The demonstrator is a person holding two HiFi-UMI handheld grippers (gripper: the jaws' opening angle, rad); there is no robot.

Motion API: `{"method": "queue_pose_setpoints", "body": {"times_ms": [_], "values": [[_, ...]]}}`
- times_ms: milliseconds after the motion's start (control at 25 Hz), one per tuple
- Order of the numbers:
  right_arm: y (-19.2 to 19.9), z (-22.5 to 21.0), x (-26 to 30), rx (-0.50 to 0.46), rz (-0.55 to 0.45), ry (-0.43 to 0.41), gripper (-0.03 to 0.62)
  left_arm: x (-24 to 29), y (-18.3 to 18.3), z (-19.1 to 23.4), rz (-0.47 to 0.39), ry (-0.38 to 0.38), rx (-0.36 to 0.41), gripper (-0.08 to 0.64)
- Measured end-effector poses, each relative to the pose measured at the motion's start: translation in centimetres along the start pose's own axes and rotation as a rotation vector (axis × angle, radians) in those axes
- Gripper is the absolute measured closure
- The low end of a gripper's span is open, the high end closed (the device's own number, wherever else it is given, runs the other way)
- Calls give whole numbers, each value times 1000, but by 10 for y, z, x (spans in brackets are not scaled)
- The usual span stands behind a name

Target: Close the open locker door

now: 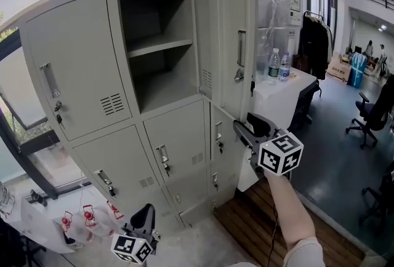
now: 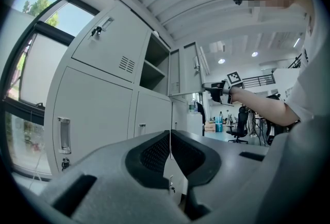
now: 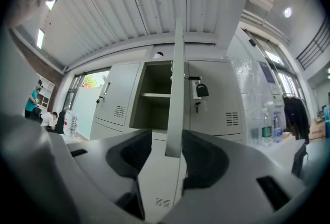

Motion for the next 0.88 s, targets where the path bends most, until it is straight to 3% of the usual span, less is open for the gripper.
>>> {"method": "queue_pose_setpoints", "body": {"times_ms": [360,880], "values": [[-16,67,30,-14,-26,-195,410,-15,1,2,-2,-25,-3,547],[-27,132,108,-4,-44,-352,410,-62,8,39,-1,-167,-18,547]]}}
Point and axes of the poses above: the fingertips, and each gripper's own axes: x forward along the fingers, z to its left, y out of its underside, the point moved 8 cm from there along -x, backward along the fingers, and after that the axes turned 7 degrees about z, right-handed, at the moved point
